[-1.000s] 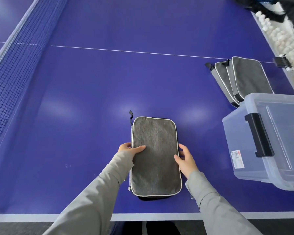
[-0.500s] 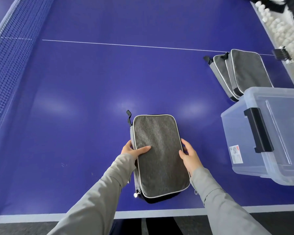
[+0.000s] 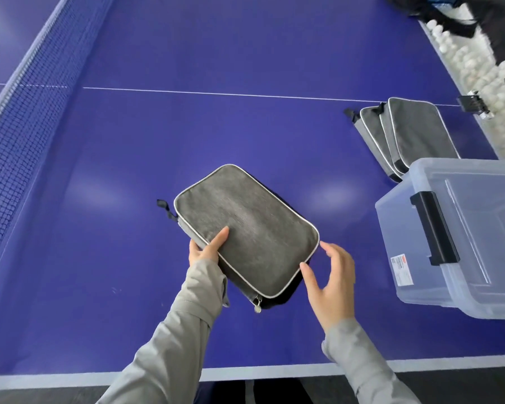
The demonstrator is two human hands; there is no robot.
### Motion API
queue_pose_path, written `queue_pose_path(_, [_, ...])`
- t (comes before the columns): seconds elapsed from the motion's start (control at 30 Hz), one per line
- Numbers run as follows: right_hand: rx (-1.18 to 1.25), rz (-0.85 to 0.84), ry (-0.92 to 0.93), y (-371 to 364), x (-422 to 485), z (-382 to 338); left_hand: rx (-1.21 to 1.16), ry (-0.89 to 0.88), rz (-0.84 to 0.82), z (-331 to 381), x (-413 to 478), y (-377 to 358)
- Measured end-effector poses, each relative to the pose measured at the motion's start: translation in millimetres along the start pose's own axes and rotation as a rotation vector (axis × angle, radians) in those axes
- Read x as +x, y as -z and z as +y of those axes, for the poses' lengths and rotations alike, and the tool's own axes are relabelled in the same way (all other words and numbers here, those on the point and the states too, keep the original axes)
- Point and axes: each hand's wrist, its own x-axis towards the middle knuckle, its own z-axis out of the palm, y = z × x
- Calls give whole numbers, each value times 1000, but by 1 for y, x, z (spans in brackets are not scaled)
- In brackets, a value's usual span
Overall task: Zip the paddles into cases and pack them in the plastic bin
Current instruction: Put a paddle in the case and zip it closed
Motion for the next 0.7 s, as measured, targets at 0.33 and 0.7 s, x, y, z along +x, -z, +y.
queue_pose_path(0.33, [-24, -13, 128, -25, -28, -60, -226, -72, 130, 37, -21, -16])
queue_pose_path(0.7, [4, -3, 274, 2, -15, -57, -237, -120, 150, 48, -34, -2])
